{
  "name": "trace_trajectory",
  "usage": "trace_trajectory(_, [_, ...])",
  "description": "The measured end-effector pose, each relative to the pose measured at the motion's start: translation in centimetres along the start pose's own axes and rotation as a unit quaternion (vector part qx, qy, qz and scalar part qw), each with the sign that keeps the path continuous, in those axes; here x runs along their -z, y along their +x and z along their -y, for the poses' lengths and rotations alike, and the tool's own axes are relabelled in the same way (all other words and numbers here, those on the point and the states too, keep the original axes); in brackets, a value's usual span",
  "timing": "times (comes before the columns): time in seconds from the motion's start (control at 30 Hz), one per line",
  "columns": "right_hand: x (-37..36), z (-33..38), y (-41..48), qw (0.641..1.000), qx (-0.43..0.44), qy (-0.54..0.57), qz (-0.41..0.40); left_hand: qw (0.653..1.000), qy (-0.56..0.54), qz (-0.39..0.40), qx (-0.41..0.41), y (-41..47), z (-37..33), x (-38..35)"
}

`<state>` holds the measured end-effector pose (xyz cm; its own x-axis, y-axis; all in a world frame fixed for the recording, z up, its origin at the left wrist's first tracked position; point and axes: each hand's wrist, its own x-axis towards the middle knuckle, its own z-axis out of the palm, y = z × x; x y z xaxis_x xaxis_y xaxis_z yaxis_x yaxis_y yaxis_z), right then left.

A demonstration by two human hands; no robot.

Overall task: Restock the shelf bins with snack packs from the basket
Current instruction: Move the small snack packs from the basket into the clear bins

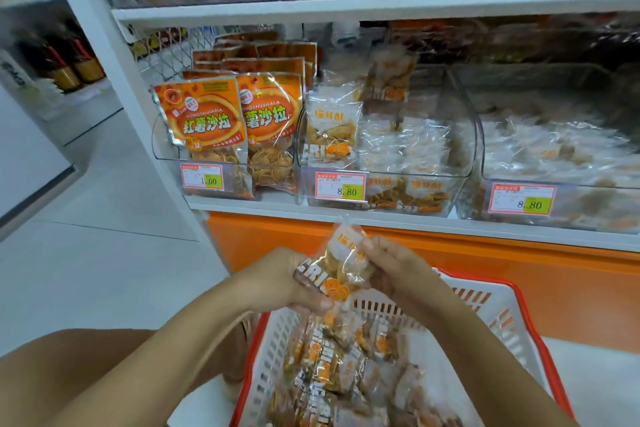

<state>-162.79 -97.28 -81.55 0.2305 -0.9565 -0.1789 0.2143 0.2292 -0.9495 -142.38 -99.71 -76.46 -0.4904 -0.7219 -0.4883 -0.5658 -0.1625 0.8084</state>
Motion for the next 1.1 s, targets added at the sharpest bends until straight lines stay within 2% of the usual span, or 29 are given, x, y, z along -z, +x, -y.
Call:
trace_trajectory(0.13, [0.9, 2.9, -0.8, 0.999, 0.022, 0.028, 0.013, 0.995, 0.031, 0.036, -0.086, -1.2, -3.5, 0.4])
trace_trajectory(0.27, [0.7, 4.6, -1.5, 0.994, 0.036, 0.101, -0.022, 0.990, 0.010, -0.018, -0.138, -1.2, -6.1, 0.6])
trace_trajectory(0.37, [-0.2, 6.2, -2.0, 0.997, 0.064, 0.024, -0.041, 0.984, -0.006, -0.074, -0.161, -0.5, -7.3, 1.0])
trace_trajectory(0.47, [-0.5, 8.6, -2.0, 0.988, 0.089, -0.058, -0.108, 0.981, 0.042, -0.072, -0.174, 0.2, -9.0, 2.1])
trace_trajectory(0.53, [0.1, 10.4, -1.5, 0.981, 0.108, -0.067, -0.150, 0.979, 0.062, -0.081, -0.175, 0.8, -10.2, 3.0])
trace_trajectory(0.7, [2.3, 15.2, 2.7, 0.938, 0.151, -0.146, -0.277, 0.950, 0.107, -0.227, -0.186, 3.4, -12.0, 5.3])
trace_trajectory(0.8, [4.4, 17.1, 7.4, 0.906, 0.136, -0.200, -0.348, 0.934, 0.151, -0.261, -0.191, 5.1, -11.6, 6.0])
trace_trajectory(0.87, [5.8, 17.8, 10.7, 0.897, 0.094, -0.234, -0.362, 0.926, 0.182, -0.271, -0.190, 6.0, -11.3, 6.3])
trace_trajectory(1.0, [8.1, 19.0, 15.1, 0.912, 0.044, -0.202, -0.353, 0.915, 0.202, -0.285, -0.201, 7.1, -10.9, 6.5])
trace_trajectory(1.1, [8.9, 19.5, 17.2, 0.917, 0.048, -0.176, -0.354, 0.908, 0.217, -0.291, -0.209, 7.4, -10.8, 6.5])
